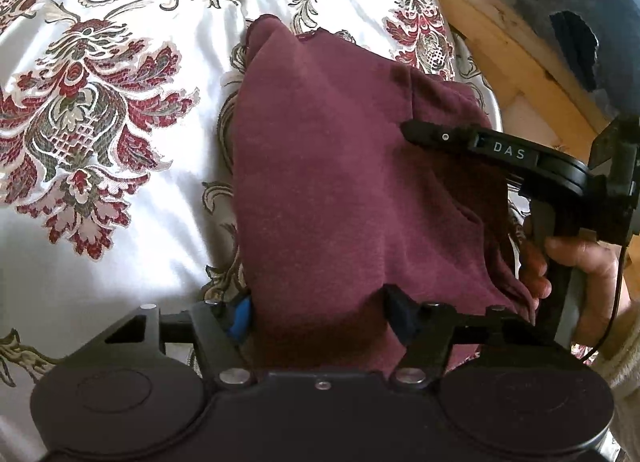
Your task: Fold small clothes
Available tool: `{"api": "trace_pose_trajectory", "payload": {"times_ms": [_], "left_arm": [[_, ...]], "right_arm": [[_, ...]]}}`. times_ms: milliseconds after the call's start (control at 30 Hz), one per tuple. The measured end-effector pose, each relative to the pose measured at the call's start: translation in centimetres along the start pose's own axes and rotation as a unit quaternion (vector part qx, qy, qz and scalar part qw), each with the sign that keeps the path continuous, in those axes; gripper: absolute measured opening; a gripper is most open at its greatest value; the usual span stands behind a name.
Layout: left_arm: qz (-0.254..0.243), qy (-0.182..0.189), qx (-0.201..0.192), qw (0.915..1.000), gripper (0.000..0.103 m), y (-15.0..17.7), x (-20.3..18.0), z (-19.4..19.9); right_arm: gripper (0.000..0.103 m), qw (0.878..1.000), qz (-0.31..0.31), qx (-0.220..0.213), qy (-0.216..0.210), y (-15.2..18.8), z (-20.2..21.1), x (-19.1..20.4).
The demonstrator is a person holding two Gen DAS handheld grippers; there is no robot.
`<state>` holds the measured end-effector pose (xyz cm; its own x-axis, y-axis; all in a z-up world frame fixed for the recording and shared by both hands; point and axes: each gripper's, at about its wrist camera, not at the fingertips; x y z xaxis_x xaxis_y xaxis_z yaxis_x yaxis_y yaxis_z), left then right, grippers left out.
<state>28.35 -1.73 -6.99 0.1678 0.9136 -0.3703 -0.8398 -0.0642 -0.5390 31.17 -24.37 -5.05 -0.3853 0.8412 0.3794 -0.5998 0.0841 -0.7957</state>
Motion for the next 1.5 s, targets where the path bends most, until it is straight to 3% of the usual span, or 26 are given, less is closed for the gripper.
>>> {"api": "trace_pose_trajectory", "payload": {"times_ms": [233,400,567,800,1033,1200,1367,1500], "left_arm": [[0.004,0.002,-0.001,1.0,0.067,0.1,0.1,0.0],[0.001,0.003,-0.015,0.9999,0.045,0.1,-0.1,0.9],[-0.005,-0.007,-0.031,0.9995,0.039,0.1,-0.5,2.3],[-0.032,-0.041,-0.068,0.9963,0.039,-1.9,0.8,6.6],[-0.034,-0.1,-0.071,0.9918,0.04,-5.1,5.6,9.0],[-0.036,-0.117,-0.057,0.9908,0.042,-5.2,7.8,6.1],[-0.027,-0.115,-0.063,0.9909,0.051,-5.0,8.7,5.0],[-0.002,-0.102,-0.056,0.9932,0.057,-5.2,9.4,4.9]], "right_arm": [[0.026,0.999,0.019,0.021,0.034,-0.8,-0.3,1.5],[0.021,0.999,0.029,0.007,0.028,-0.9,0.7,2.9],[0.02,0.998,0.063,-0.017,0.016,-1.3,2.1,5.9],[0.02,0.995,0.071,-0.064,-0.031,-3.1,1.9,9.7],[0.021,0.994,0.064,-0.054,-0.067,-4.8,-4.1,11.3],[0.022,0.992,0.125,0.003,-0.006,-4.7,-9.4,11.9],[0.03,0.993,0.121,0.003,0.014,-3.9,-10.7,10.3],[0.045,0.994,0.113,-0.005,0.013,-3.6,-10.5,9.8]]}}
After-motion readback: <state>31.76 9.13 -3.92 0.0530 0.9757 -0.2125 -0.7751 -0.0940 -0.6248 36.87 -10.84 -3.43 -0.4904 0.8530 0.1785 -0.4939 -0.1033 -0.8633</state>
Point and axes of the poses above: each gripper's, at about its wrist camera, not at the fingertips, and z roughly against the way its jaws point, x to its left, y to its underside, and after that the axes turned 8 degrees about -y, right-handed
